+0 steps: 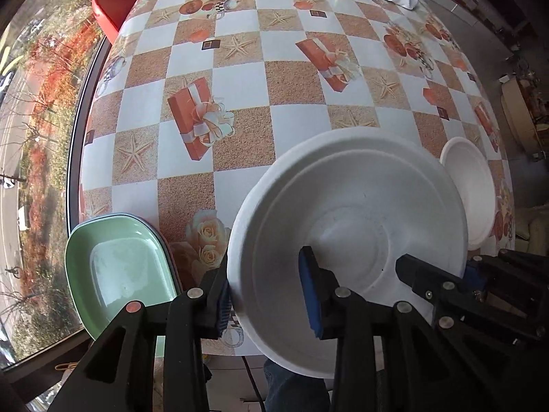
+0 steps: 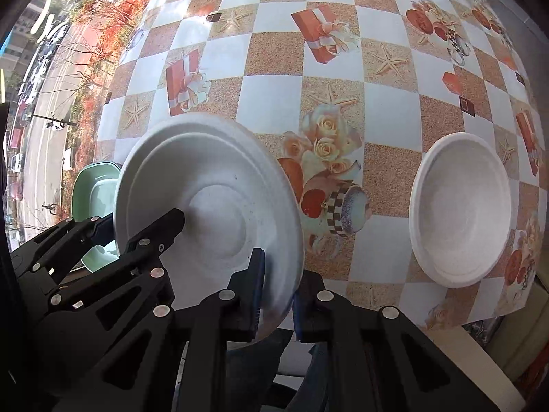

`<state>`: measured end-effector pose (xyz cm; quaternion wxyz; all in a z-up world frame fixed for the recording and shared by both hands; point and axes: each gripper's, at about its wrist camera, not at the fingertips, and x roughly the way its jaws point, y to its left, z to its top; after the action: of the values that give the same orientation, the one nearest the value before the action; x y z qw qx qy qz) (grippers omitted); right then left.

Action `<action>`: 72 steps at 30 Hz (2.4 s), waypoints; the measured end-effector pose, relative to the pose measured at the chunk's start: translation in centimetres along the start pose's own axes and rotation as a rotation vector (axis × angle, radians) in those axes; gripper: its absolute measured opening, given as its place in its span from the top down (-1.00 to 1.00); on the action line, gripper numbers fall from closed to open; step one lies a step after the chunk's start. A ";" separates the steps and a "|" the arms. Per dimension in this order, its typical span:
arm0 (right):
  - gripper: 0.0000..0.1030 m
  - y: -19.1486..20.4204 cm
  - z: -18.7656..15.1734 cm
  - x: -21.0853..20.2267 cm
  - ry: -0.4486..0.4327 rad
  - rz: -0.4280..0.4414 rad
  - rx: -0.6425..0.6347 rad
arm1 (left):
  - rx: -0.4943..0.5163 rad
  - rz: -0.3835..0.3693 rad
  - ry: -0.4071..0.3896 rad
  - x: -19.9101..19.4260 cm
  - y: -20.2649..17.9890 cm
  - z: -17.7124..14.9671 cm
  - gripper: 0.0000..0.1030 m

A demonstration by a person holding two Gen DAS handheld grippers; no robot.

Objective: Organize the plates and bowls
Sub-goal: 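Carry the second bowl with both tools and lower it into the first bowl, then open both tools and move them to the stacked white bowls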

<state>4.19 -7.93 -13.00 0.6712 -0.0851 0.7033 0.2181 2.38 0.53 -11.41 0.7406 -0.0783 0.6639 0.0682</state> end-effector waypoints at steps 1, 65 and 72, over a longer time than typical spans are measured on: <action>0.70 -0.6 -0.1 -0.1 -0.008 -0.001 0.004 | 0.012 0.002 -0.004 -0.3 -0.3 0.4 0.27; -0.98 -24.6 -1.2 -6.4 -0.115 -0.088 0.377 | 0.157 0.040 0.068 -2.5 -13.3 4.2 -0.99; -0.98 -23.6 -0.8 -6.0 -0.106 -0.078 0.362 | 0.150 0.060 0.072 -2.6 -12.5 4.4 -0.99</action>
<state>13.65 -30.32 -11.60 0.7195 0.0212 0.6910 0.0661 8.91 -10.74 -8.02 0.7177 -0.0051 0.6953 0.0379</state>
